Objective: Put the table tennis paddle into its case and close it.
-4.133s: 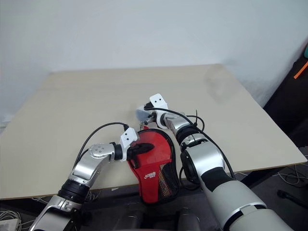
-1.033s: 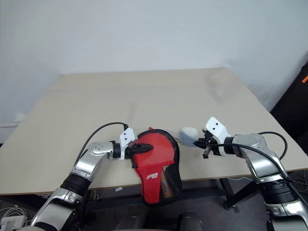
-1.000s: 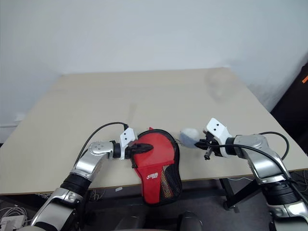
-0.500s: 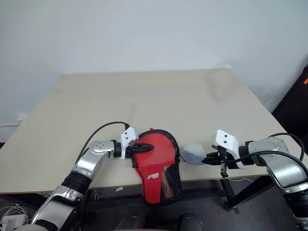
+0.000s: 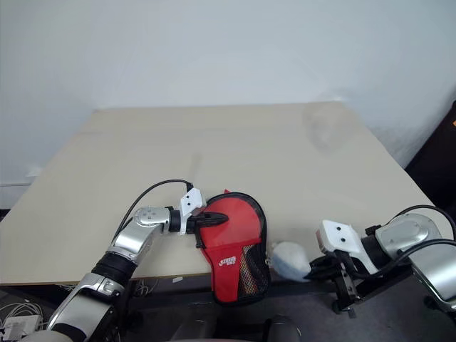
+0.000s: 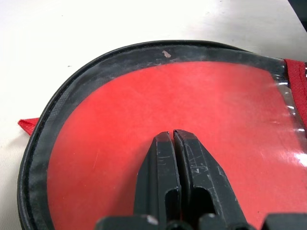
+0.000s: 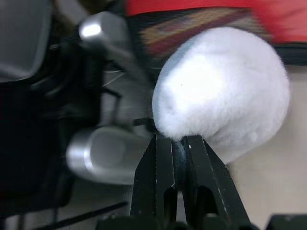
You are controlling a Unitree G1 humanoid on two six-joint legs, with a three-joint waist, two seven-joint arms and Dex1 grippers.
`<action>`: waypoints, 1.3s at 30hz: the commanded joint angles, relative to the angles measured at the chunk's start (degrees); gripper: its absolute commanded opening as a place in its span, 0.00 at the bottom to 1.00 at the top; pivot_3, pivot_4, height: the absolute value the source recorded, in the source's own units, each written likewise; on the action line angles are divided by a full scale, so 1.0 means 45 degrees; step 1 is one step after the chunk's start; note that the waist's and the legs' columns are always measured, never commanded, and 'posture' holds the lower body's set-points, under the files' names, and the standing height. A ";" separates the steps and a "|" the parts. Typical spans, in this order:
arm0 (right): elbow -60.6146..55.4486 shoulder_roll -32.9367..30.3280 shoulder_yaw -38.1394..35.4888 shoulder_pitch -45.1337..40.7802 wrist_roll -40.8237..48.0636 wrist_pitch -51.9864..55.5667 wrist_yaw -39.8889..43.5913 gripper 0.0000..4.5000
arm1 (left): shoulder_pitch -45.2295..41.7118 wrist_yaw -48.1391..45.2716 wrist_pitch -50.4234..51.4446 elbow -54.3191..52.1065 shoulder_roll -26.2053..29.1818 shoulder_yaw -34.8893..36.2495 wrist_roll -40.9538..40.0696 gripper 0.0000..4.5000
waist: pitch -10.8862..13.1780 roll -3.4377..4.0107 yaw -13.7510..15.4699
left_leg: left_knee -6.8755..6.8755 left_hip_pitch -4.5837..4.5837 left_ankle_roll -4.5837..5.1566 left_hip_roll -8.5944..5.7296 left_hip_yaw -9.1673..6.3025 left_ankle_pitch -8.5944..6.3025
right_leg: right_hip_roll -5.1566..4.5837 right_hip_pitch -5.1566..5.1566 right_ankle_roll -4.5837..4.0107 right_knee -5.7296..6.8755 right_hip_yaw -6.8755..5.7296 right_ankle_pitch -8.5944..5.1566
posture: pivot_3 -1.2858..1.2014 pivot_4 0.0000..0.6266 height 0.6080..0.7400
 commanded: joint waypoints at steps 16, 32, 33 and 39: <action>-0.1896 -0.0661 -0.0562 0.1754 0.0477 -0.1030 0.0720 0.01 | 0.0185 0.0218 0.0663 0.1637 0.0214 -0.0353 0.0857 0.00 | -0.0008 -0.0014 0.0004 | -0.0001 0.0000 -0.0007 0.0000 -0.0042 -0.0005 | -0.0006 0.0014 0.0000 -0.0011 -0.0015 -0.0002 | 0.52 0.00 0.74; 0.1447 -0.0036 -0.0487 -0.3174 0.0789 -0.0163 0.0555 1.00 | -0.0109 0.0400 0.0332 0.2216 0.0033 -0.0257 0.0916 0.00 | -0.0014 -0.0016 -0.0010 | 0.0000 0.0011 -0.0007 0.0000 -0.0045 -0.0005 | -0.0018 0.0014 0.0001 -0.0013 -0.0035 0.0001 | 0.52 0.00 0.74; 0.1958 0.0299 -0.0265 -0.3905 0.0579 -0.0103 0.0284 1.00 | -0.0127 0.0442 0.0325 0.2241 0.0013 -0.0233 0.0911 0.00 | -0.0017 -0.0022 -0.0007 | 0.0000 0.0011 -0.0007 0.0000 -0.0046 -0.0005 | -0.0035 0.0015 0.0015 -0.0013 -0.0055 0.0010 | 0.52 0.00 0.74; 0.4515 0.2333 0.0585 -0.6623 -0.0490 0.0368 -0.1492 1.00 | 0.0050 0.0767 0.0722 0.1628 0.0039 0.0059 0.0684 0.00 | -0.0025 -0.0029 0.0002 | -0.0002 -0.0001 -0.0010 -0.0001 -0.0045 -0.0005 | -0.0050 0.0005 0.0023 -0.0010 -0.0090 0.0017 | 0.52 0.00 0.74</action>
